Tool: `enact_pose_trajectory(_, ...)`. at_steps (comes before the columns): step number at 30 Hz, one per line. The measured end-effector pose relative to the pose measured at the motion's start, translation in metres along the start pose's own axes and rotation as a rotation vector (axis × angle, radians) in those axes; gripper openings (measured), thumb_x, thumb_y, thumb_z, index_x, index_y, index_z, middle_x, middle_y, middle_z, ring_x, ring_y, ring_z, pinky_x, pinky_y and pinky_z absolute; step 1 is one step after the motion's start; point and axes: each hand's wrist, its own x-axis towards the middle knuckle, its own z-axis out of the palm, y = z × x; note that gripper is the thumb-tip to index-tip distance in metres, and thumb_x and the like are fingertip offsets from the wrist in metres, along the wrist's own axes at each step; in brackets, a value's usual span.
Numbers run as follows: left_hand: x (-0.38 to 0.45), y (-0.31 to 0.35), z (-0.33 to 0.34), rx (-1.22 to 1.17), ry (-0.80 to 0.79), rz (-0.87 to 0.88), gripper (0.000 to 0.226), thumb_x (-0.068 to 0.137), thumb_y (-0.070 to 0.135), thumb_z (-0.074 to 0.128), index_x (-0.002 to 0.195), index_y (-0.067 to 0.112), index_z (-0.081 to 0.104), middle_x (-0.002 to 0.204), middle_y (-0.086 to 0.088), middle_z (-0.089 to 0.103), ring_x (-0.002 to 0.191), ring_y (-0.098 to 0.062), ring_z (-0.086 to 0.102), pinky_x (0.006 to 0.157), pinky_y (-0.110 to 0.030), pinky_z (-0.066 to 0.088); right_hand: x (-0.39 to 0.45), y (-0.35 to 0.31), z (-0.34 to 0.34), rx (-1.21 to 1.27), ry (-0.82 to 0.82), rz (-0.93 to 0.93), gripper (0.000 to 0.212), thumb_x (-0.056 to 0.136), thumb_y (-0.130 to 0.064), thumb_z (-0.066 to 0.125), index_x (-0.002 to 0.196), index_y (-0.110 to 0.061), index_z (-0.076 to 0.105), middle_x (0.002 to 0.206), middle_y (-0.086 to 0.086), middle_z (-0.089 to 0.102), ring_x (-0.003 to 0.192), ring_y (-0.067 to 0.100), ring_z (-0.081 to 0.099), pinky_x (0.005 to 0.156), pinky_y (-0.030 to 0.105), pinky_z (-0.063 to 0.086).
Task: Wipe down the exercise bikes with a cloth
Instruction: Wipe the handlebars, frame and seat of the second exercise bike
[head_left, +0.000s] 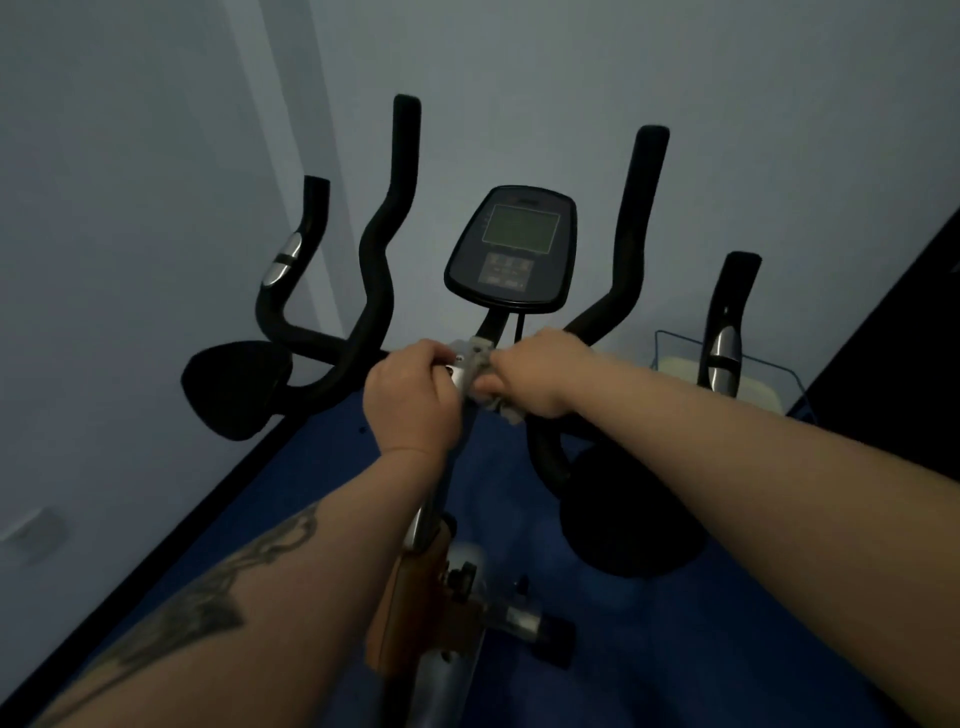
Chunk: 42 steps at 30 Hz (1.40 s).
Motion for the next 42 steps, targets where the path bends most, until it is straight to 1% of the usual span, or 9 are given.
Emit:
enact_pose_trajectory(6,0.001,-0.004,0.001,0.007,-0.010,0.033,0.026,0.079,0.008,0.045,0.084,0.011,0.071,0.078,-0.005,0.069,0.073,-0.026,0.060,0.069,-0.036,0.044,-0.015,-0.024,0.034,-0.014,0.195,0.134,0.040,0.098,-0.025,0.043,0.136,-0.012,0.040,0.132,0.006,0.052,0.121,0.025,0.049,0.114,0.044,0.020)
enact_pose_trajectory(10,0.002,-0.005,0.002,0.017,-0.023,0.070,0.026,0.077,0.009,0.045,0.084,0.010,0.071,0.078,-0.007,0.069,0.072,-0.027,0.060,0.069,-0.039,0.046,-0.002,-0.003,0.019,0.037,0.077,0.038,0.027,0.103,-0.026,0.037,0.128,-0.022,0.047,0.112,0.001,0.053,0.114,0.023,0.053,0.116,0.051,0.008)
enact_pose_trajectory(13,0.000,-0.004,0.000,0.023,-0.024,0.059,0.027,0.077,0.010,0.045,0.085,0.010,0.071,0.079,-0.007,0.069,0.075,-0.028,0.060,0.070,-0.039,0.046,0.009,0.004,0.006,0.068,-0.032,-0.001,0.031,0.106,-0.028,0.031,0.133,-0.028,0.045,0.127,-0.001,0.055,0.120,0.022,0.051,0.115,0.050,0.013)
enact_pose_trajectory(19,0.000,0.001,0.000,0.021,-0.032,0.022,0.021,0.082,0.004,0.050,0.085,0.011,0.070,0.080,-0.005,0.068,0.075,-0.024,0.060,0.069,-0.039,0.047,-0.013,-0.007,0.025,0.180,0.131,0.099,0.028,0.102,-0.032,0.036,0.123,-0.017,0.046,0.121,0.004,0.053,0.118,0.023,0.049,0.117,0.048,0.003)
enact_pose_trajectory(23,0.001,-0.004,0.002,0.017,-0.015,0.045,0.024,0.078,0.008,0.045,0.082,0.011,0.069,0.077,-0.005,0.067,0.072,-0.025,0.059,0.065,-0.038,0.046,-0.005,-0.002,0.016,0.073,0.050,0.080,0.019,0.101,-0.034,0.040,0.111,-0.020,0.049,0.105,-0.001,0.057,0.111,0.020,0.055,0.116,0.049,0.000)
enact_pose_trajectory(29,0.001,-0.003,0.000,0.022,-0.040,0.058,0.024,0.078,0.009,0.046,0.084,0.011,0.070,0.079,-0.005,0.068,0.074,-0.026,0.059,0.067,-0.039,0.046,0.008,0.008,0.001,0.061,-0.087,-0.001,0.034,0.105,-0.030,0.032,0.138,-0.032,0.042,0.140,-0.002,0.047,0.132,0.023,0.042,0.116,0.051,0.008)
enact_pose_trajectory(35,0.000,-0.005,0.002,0.019,-0.016,0.072,0.023,0.079,0.007,0.046,0.083,0.011,0.068,0.079,-0.005,0.067,0.073,-0.025,0.058,0.067,-0.038,0.046,-0.009,-0.003,0.037,0.138,0.166,0.058,0.032,0.101,-0.036,0.036,0.123,-0.017,0.049,0.112,0.004,0.054,0.116,0.024,0.048,0.117,0.049,-0.001)
enact_pose_trajectory(38,0.002,-0.007,0.003,0.023,-0.020,0.086,0.025,0.077,0.010,0.044,0.082,0.010,0.069,0.078,-0.006,0.067,0.073,-0.025,0.058,0.067,-0.038,0.045,0.003,0.005,0.022,0.067,0.050,0.013,0.021,0.102,-0.029,0.037,0.116,-0.024,0.052,0.084,-0.007,0.046,0.110,0.022,0.053,0.116,0.053,0.004)
enact_pose_trajectory(42,0.001,-0.004,0.001,0.030,-0.035,0.079,0.026,0.078,0.011,0.044,0.083,0.012,0.069,0.079,-0.005,0.067,0.075,-0.025,0.058,0.067,-0.037,0.044,0.014,0.014,0.000,0.087,-0.084,-0.019,0.032,0.106,-0.029,0.030,0.132,-0.029,0.048,0.134,-0.001,0.052,0.128,0.024,0.046,0.116,0.051,0.014)
